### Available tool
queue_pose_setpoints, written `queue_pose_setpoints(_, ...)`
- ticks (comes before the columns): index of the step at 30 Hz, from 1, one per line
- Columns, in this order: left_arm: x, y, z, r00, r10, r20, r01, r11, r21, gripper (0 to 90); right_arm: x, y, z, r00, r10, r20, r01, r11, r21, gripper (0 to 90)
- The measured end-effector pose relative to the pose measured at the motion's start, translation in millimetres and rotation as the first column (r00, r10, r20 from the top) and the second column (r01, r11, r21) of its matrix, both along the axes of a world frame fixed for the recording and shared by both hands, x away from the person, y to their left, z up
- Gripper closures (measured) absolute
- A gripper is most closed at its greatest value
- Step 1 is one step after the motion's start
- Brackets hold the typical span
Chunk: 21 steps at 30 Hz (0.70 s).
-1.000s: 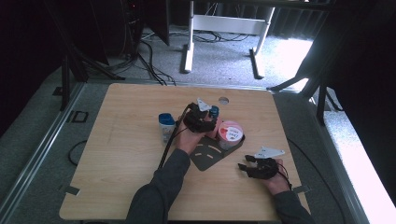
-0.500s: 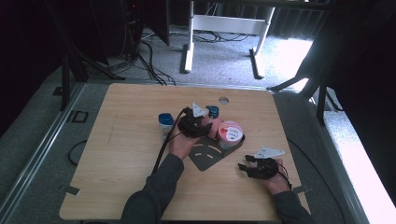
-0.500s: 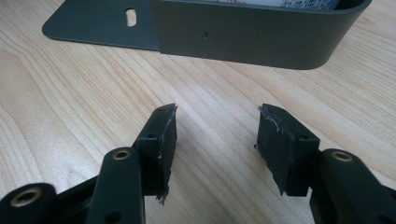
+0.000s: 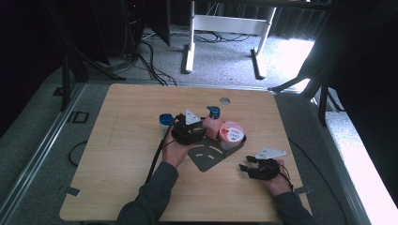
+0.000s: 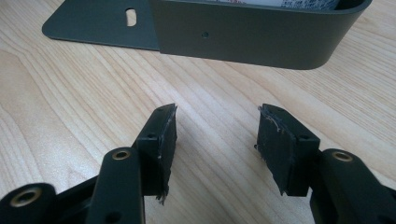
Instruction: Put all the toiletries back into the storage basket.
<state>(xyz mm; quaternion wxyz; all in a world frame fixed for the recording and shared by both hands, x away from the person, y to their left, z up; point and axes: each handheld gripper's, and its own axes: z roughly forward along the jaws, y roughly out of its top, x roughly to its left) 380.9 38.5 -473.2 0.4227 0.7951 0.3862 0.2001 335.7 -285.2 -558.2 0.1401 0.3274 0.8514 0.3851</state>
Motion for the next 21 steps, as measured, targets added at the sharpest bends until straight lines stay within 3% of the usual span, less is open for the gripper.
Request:
queue_pose_setpoints(9, -11.9, 13.1, -5.4, 0.9998, 0.020, 0.007, -0.021, 0.9988, 0.044, 72.5, -0.1, 0.2, -0.1, 1.0000, 0.000, 0.001, 0.000, 1.0000, 0.000, 46.9)
queue_pose_setpoints(14, -18.2, 24.9, -6.7, 1.0000, 0.009, 0.002, -0.009, 0.9990, 0.044, 78.0, -0.1, 0.1, 0.0, 1.0000, 0.000, 0.000, 0.000, 1.0000, 0.000, 46.9)
queue_pose_setpoints(21, -28.4, 43.3, -7.4, 0.9999, -0.010, -0.004, 0.010, 0.9982, 0.059, 75.8, 0.0, 0.1, -0.1, 1.0000, -0.001, 0.002, 0.001, 1.0000, 0.000, 46.9)
